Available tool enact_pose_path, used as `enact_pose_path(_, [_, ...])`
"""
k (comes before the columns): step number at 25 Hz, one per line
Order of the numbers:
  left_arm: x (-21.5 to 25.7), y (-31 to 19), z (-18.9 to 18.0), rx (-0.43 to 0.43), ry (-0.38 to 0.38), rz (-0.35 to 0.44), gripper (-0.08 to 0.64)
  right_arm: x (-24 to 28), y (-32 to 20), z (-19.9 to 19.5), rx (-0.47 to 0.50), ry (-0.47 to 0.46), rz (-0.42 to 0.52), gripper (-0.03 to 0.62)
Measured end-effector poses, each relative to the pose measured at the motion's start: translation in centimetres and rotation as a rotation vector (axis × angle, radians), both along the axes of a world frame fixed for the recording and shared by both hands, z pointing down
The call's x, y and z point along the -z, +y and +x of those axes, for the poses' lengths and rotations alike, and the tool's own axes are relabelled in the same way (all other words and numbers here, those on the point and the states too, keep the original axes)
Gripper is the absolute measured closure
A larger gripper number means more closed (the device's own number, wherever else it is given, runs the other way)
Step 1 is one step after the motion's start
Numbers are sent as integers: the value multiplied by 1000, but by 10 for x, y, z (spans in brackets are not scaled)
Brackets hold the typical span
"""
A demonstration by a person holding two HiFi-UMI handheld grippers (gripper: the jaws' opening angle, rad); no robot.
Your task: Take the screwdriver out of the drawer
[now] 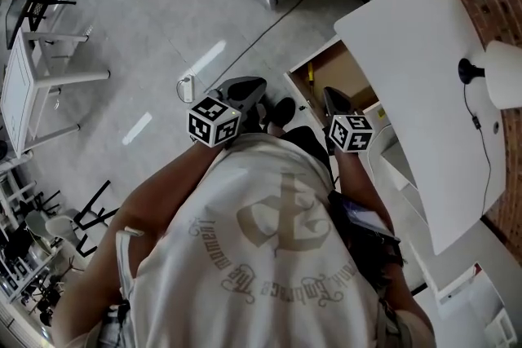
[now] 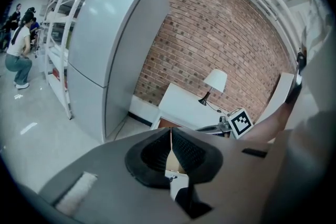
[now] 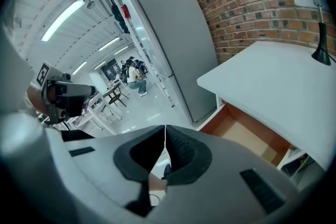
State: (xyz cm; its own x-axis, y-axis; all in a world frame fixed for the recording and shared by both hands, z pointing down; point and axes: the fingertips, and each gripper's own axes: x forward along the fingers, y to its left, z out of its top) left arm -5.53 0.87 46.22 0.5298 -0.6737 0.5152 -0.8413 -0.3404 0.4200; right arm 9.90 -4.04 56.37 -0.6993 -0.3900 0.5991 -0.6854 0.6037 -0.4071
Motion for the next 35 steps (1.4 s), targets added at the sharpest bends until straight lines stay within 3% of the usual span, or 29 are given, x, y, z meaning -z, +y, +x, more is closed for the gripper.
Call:
enact_pose_path(14, [-24,1,-6,37,18,-31,548,-35,-14,-19,63,82,-22,583])
enact_pose_path(21, [-36,7,-6,70,35,-50,548,-68,-17,-9,13,135,-83,575])
enact_pose_path(23, [-41,10,-5,79,42,-60,548,-80,-17,-4,-14,150,-111,516])
enact_pose_path(35, [-67,20,3,64,45,-100,548,-136,-23,0,-32,196,-211,531])
